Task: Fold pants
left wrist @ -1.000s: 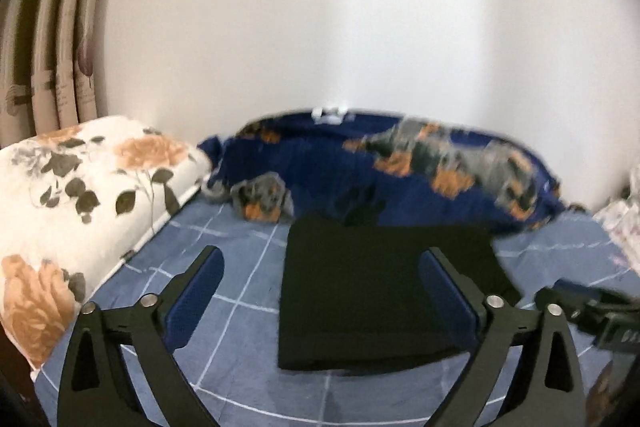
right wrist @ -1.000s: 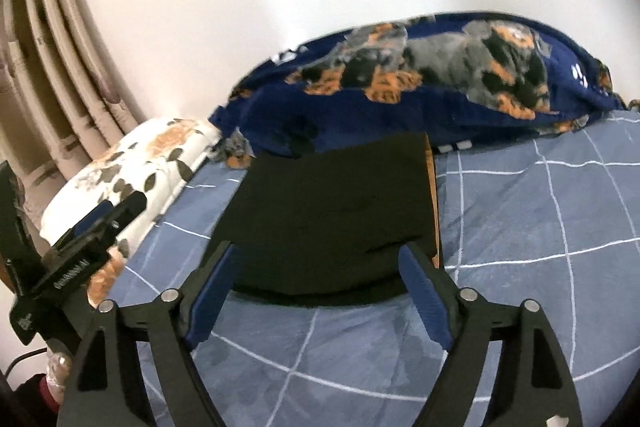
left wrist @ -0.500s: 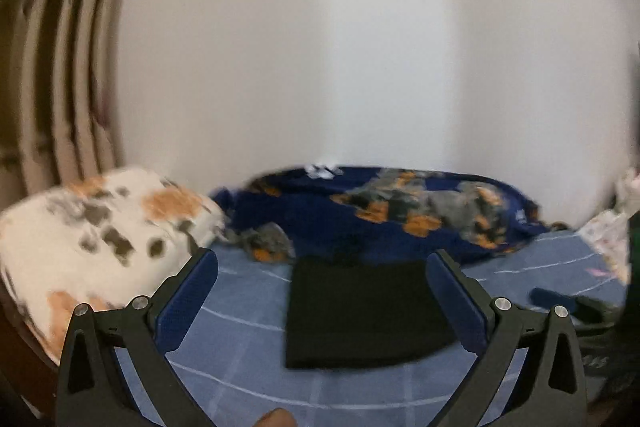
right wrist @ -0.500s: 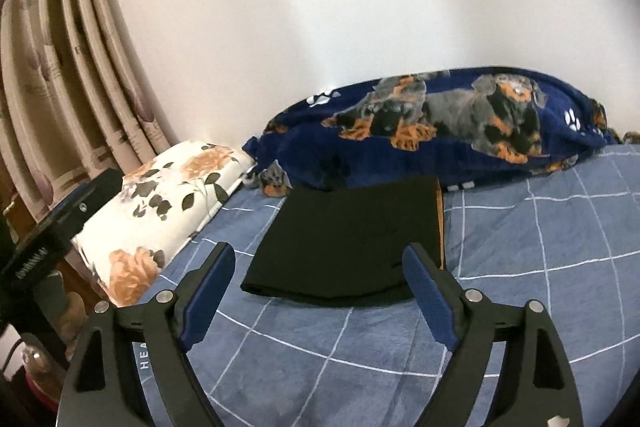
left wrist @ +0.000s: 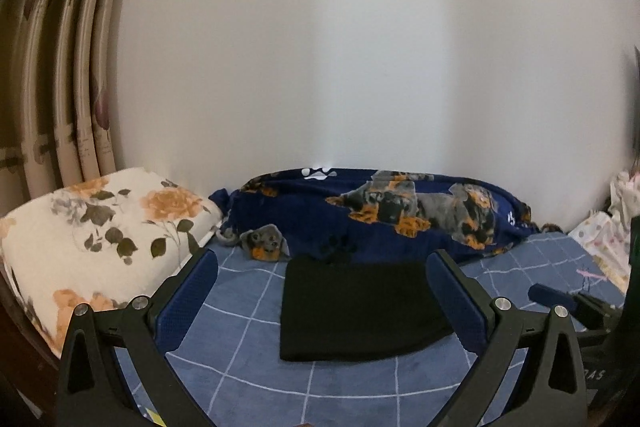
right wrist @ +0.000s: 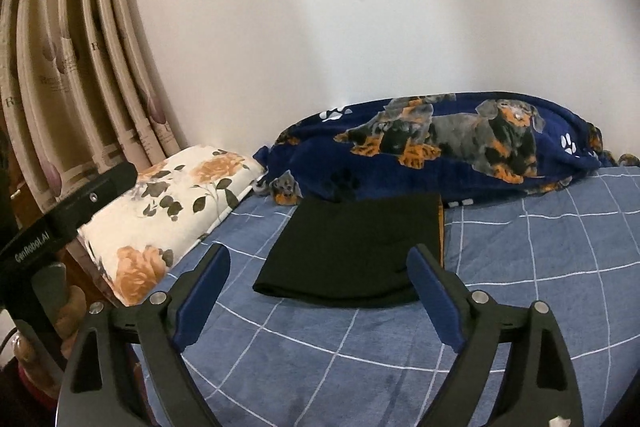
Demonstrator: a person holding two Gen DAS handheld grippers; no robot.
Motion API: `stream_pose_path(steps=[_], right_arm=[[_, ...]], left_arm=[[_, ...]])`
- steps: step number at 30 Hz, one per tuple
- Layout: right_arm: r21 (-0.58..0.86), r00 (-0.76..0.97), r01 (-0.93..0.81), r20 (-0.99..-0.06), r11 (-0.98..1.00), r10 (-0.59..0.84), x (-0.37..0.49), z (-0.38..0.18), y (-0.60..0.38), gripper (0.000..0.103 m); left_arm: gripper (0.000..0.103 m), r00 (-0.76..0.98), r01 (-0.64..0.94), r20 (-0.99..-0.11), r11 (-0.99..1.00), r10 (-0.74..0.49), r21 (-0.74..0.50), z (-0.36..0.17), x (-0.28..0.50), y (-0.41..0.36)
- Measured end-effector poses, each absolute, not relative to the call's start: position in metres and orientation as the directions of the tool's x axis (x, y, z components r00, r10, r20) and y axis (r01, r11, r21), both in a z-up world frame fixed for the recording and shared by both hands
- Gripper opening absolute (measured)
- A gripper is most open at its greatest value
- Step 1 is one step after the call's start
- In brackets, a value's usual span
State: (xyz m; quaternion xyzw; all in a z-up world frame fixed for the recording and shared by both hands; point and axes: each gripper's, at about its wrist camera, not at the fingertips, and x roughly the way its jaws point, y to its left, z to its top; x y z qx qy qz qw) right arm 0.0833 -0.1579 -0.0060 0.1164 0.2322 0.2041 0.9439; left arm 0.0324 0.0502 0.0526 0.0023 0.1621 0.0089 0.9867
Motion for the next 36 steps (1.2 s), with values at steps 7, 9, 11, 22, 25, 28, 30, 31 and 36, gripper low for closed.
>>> stream_pose_path(steps=[7, 9, 11, 22, 25, 28, 30, 31, 36], right_arm=[[0.308, 0.812, -0.327, -0.392, 0.893, 0.432, 0.079, -0.005, -0.158, 0.091], [0.308, 0.812, -0.325, -0.394, 0.894, 0.43, 0.078, -0.005, -0.158, 0.092], [0.308, 0.809, -0.324, -0.4, 0.894, 0.431, 0.078, -0.007, -0.158, 0.092], [0.31, 0.799, -0.316, -0.422, 0.897, 0.428, 0.08, -0.014, -0.159, 0.093], [0.315, 0.794, -0.314, -0.43, 0.896, 0.429, 0.082, -0.017, -0.161, 0.093], [0.317, 0.788, -0.308, -0.444, 0.897, 0.428, 0.084, -0.021, -0.16, 0.093], [0.317, 0.784, -0.308, -0.449, 0.897, 0.428, 0.085, -0.023, -0.159, 0.093], [0.314, 0.784, -0.307, -0.452, 0.898, 0.426, 0.085, -0.024, -0.159, 0.093], [0.307, 0.781, -0.299, -0.466, 0.904, 0.416, 0.087, -0.028, -0.157, 0.093]], left_arm=[[0.103, 0.948, 0.002, -0.317, 0.999, 0.012, 0.044, 0.047, 0.026, 0.04], [0.103, 0.952, 0.005, -0.305, 0.999, 0.01, 0.047, 0.045, 0.023, 0.039], [0.103, 0.951, 0.008, -0.31, 0.999, 0.008, 0.05, 0.043, 0.022, 0.038], [0.103, 0.938, 0.032, -0.346, 0.997, -0.006, 0.069, 0.032, 0.023, 0.028], [0.103, 0.933, 0.044, -0.36, 0.997, -0.015, 0.071, 0.03, 0.026, 0.026], [0.103, 0.927, 0.056, -0.375, 0.996, -0.027, 0.066, 0.027, 0.027, 0.024], [0.103, 0.921, 0.07, -0.387, 0.996, -0.043, 0.056, 0.025, 0.029, 0.024], [0.103, 0.919, 0.073, -0.392, 0.996, -0.047, 0.05, 0.024, 0.03, 0.024], [0.103, 0.923, 0.06, -0.383, 0.998, -0.045, 0.028, 0.018, 0.03, 0.026]])
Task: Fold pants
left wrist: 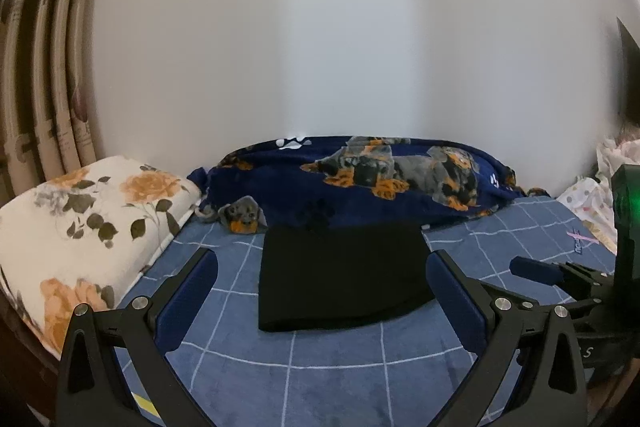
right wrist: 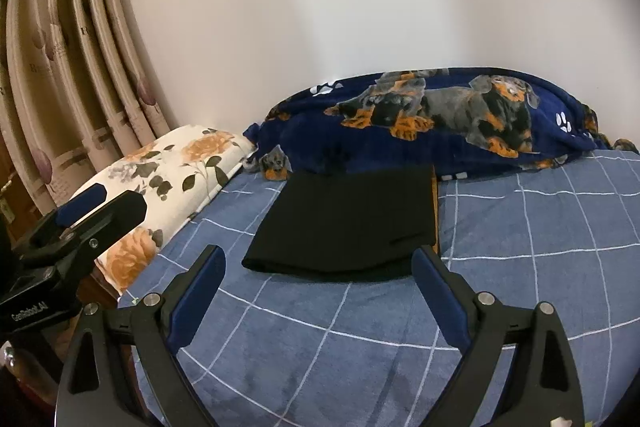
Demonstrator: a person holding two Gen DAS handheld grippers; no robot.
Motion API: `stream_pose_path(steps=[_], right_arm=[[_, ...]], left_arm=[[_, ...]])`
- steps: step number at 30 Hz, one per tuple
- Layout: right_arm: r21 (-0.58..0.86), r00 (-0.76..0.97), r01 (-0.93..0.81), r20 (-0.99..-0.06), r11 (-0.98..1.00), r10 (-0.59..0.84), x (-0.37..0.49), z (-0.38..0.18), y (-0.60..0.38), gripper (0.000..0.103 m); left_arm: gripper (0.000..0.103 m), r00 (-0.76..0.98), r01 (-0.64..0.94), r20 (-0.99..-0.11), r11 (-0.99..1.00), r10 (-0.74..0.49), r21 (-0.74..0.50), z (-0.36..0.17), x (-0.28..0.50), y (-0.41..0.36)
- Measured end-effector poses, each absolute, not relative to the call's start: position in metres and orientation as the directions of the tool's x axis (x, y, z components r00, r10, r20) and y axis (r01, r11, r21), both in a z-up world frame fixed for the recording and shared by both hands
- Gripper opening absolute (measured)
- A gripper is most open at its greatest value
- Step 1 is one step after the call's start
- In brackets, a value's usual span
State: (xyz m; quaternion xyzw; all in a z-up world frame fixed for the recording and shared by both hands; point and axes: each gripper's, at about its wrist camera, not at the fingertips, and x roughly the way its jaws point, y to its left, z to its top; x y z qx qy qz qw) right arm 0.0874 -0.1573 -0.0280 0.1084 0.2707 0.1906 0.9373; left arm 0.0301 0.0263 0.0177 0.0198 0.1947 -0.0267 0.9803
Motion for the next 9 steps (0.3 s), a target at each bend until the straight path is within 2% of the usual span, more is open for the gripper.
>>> stream_pose_path(steps=[9], right_arm=[[0.304, 0.778, -0.287, -0.48, 0.908, 0.406, 0.0916, -0.0309, -0.1565, 0.094]], left_arm=[[0.103, 0.93, -0.011, -0.366, 0.999, 0.021, 0.03, 0.0155, 0.0302, 0.0344]])
